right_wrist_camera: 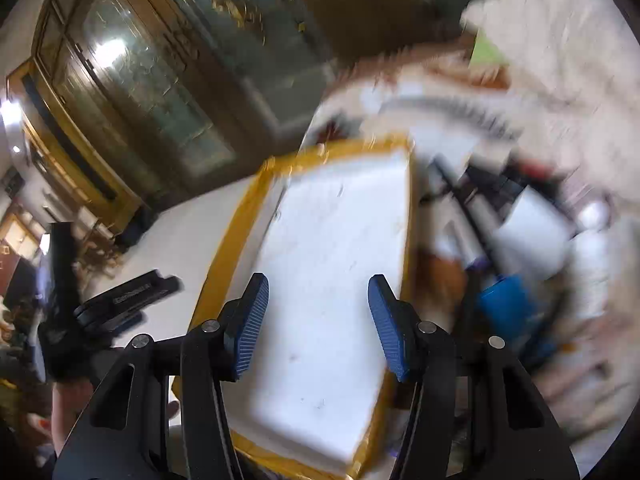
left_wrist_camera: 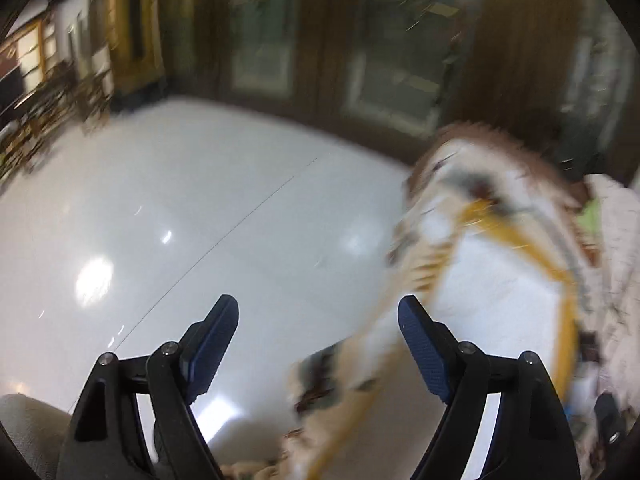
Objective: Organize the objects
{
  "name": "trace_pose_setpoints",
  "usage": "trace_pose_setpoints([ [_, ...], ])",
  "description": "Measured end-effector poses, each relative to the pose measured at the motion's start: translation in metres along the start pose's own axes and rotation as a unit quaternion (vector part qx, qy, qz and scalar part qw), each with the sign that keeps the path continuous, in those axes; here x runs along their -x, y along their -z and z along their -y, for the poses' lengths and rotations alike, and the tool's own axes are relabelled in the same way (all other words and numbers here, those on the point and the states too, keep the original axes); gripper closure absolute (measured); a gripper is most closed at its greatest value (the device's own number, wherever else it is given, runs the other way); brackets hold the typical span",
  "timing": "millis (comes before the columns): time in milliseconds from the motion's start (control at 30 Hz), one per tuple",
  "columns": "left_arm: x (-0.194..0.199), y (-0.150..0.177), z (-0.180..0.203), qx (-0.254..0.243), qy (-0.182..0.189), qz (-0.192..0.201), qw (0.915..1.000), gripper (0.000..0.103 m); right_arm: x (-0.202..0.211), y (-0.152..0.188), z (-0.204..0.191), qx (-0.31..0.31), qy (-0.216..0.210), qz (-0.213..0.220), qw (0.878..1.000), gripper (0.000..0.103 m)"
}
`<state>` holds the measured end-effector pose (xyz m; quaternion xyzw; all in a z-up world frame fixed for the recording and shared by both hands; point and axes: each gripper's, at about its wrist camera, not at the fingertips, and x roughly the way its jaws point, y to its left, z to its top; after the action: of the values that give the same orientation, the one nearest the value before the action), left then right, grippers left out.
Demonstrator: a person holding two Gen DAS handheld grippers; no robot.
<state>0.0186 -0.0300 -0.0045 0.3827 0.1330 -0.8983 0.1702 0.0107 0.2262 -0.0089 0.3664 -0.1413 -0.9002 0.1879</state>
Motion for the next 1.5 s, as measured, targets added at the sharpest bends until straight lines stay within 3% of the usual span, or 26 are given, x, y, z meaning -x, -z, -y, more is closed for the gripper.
trace_pose_setpoints([
  [33,0.015,0.004,0.015,-0.014,0.039,0.015,0.999,0.02,0.011,-0.005,-0.016,0.022,0.006,0.025,0.999,0.051],
  [100,0.038,0.014,0.048,-0.055,0.083,0.017,0.9949,0.02,0.048,-0.012,-0.019,0.068,0.013,0.082,0.994,0.051],
  [200,0.07,0.047,0.102,-0.125,0.146,-0.011,0.9813,0.02,0.094,-0.011,0.001,0.07,0.028,0.117,0.99,0.05],
  [233,0.079,0.06,0.117,-0.144,0.175,-0.019,0.9739,0.02,0.1,-0.005,0.008,0.059,0.032,0.107,0.992,0.05],
  [333,0.092,0.088,0.154,-0.194,0.208,-0.041,0.958,0.02,0.104,0.044,0.047,-0.005,0.036,-0.002,0.999,0.05],
  [400,0.095,0.094,0.158,-0.18,0.209,-0.035,0.9606,0.02,0.12,0.084,0.059,-0.012,0.053,-0.014,0.998,0.05],
  [467,0.096,0.097,0.162,-0.169,0.2,-0.031,0.9646,0.02,0.138,0.127,0.068,0.02,0.104,-0.04,0.994,0.05],
  [500,0.097,0.1,0.163,-0.171,0.194,-0.029,0.9656,0.02,0.156,0.149,0.082,-0.005,0.111,-0.054,0.992,0.05],
  [567,0.102,0.114,0.16,-0.18,0.182,-0.028,0.9662,0.02,0.193,0.164,0.11,-0.062,0.128,-0.029,0.989,0.05],
  [600,0.1,0.116,0.164,-0.198,0.184,-0.026,0.9624,0.02,0.21,0.16,0.124,-0.1,0.161,0.002,0.982,0.05],
  [667,0.105,0.122,0.166,-0.226,0.18,-0.009,0.9573,0.02,0.232,0.137,0.128,-0.124,0.171,0.072,0.975,0.047],
  [767,0.103,0.125,0.168,-0.228,0.204,-0.022,0.9516,0.02,0.227,0.076,0.098,0.023,0.155,0.125,0.98,0.046],
  [833,0.102,0.129,0.174,-0.242,0.2,-0.02,0.9491,0.02,0.22,0.041,0.086,0.064,0.137,0.163,0.975,0.046],
  [900,0.099,0.13,0.175,-0.242,0.209,-0.03,0.9469,0.02,0.208,0.006,0.082,0.063,0.116,0.173,0.976,0.046],
  [1000,0.092,0.126,0.166,-0.224,0.202,-0.034,0.9526,0.02,0.176,-0.034,0.097,-0.001,0.06,0.141,0.988,0.045],
  [1100,0.085,0.112,0.149,-0.186,0.204,-0.04,0.9602,0.02,0.136,-0.039,0.116,-0.077,0.018,0.132,0.988,0.045],
  [1167,0.085,0.098,0.138,-0.175,0.198,-0.03,0.9641,0.02,0.12,-0.034,0.117,-0.078,0.053,0.107,0.99,0.046],
  [1233,0.082,0.086,0.131,-0.158,0.185,-0.025,0.9696,0.02,0.143,-0.025,0.121,-0.09,0.024,0.11,0.99,0.046],
  [1300,0.078,0.083,0.131,-0.144,0.194,-0.038,0.9698,0.02,0.18,-0.011,0.121,-0.034,0.083,0.121,0.989,0.046],
  [1400,0.08,0.094,0.142,-0.163,0.207,-0.046,0.9635,0.02,0.217,0.009,0.129,0.07,0.101,0.073,0.99,0.045],
  [1500,0.086,0.116,0.154,-0.204,0.22,-0.061,0.9521,0.02,0.234,0.018,0.141,0.107,0.124,0.037,0.986,0.045],
])
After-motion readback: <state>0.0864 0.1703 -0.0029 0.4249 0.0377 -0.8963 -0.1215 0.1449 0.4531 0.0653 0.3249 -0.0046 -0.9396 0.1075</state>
